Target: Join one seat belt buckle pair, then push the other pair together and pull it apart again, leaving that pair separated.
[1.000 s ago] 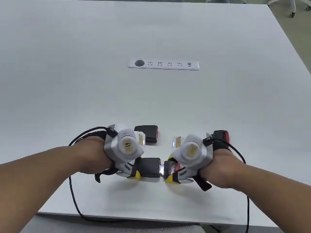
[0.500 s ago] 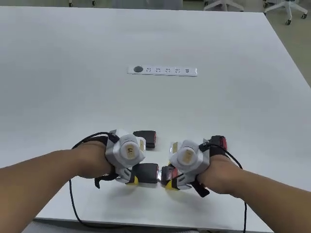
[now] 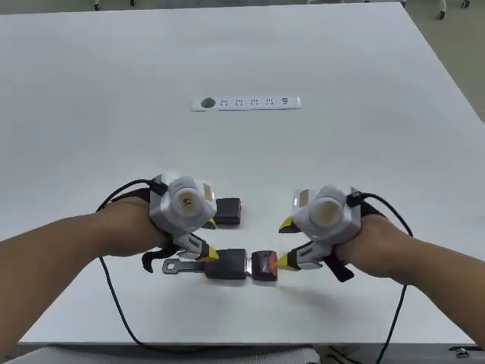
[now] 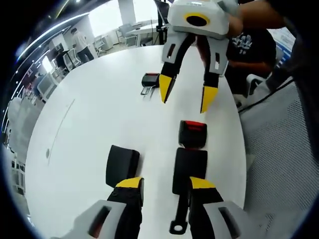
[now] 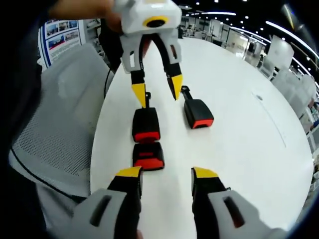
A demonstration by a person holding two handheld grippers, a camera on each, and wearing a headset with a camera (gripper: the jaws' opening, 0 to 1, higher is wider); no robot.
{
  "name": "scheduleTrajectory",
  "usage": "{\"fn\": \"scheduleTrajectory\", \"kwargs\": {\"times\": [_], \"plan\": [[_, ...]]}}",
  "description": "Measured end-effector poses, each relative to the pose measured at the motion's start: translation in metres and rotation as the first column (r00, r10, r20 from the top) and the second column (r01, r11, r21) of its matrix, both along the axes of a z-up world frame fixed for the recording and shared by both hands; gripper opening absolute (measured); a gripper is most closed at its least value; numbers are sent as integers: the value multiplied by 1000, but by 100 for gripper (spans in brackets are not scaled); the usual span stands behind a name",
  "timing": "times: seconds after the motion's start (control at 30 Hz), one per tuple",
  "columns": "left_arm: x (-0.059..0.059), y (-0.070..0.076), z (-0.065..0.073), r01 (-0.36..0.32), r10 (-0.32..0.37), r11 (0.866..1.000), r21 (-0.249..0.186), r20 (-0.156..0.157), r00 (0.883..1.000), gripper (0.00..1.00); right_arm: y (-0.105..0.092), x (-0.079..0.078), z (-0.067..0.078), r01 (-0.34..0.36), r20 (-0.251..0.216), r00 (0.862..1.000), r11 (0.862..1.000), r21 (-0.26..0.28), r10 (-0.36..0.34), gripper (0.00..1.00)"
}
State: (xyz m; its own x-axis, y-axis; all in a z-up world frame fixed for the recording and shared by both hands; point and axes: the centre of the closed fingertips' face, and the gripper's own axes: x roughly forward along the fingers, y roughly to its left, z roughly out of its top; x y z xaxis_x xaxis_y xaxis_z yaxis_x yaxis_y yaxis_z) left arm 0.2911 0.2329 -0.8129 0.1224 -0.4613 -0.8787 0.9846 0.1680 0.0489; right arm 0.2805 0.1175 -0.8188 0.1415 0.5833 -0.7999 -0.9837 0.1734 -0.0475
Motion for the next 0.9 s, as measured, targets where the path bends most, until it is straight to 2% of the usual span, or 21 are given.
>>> {"fn": "scheduleTrajectory", "kwargs": {"times": [0.03, 0.2, 0.3, 0.33, 0.37, 0.43, 0.5, 0.6, 0.67, 0.77, 0.9], "plan": [[7, -1, 0, -3, 3, 1000, -1, 14, 1000, 39, -7, 4, -1, 12, 0, 1000, 1000, -5, -12, 40], [30, -3, -2, -9, 10, 1000, -9, 36, 999, 39, -51, 33, -1, 99, 32, 995, 995, -31, -98, 41], [39, -3, -4, -16, 16, 1000, -2, 42, 999, 39, -75, 47, -5, 127, 38, 991, 990, -59, -125, 40], [43, -2, -4, -13, 12, 1000, 3, 48, 999, 39, -81, 50, -5, 133, 41, 991, 989, -68, -130, 40], [51, -2, -6, -11, 10, 1000, 9, 61, 998, 40, -87, 54, -6, 140, 44, 990, 987, -77, -137, 40], [54, -1, -3, -3, 2, 1000, 17, 69, 998, 42, -96, 62, -9, 150, 52, 988, 985, -83, -146, 40], [61, -1, -7, 22, -24, 999, 30, 78, 997, 42, -103, 70, -10, 157, 58, 987, 984, -82, -152, 40], [67, 3, -17, 43, -47, 997, 57, 68, 997, 44, -109, 83, -16, 157, 67, 986, 984, -87, -151, 40], [71, 7, -24, 50, -56, 995, 82, 65, 996, 45, -112, 88, -22, 153, 53, 987, 984, -87, -148, 39], [75, 9, -31, 35, -39, 995, 95, 43, 998, 45, -112, 84, -33, 104, 17, 995, 990, -95, -103, 39], [74, 8, -43, 55, -56, 992, 113, 11, 998, 43, -113, 83, -42, 39, 7, 999, 993, -111, -38, 36]]}}
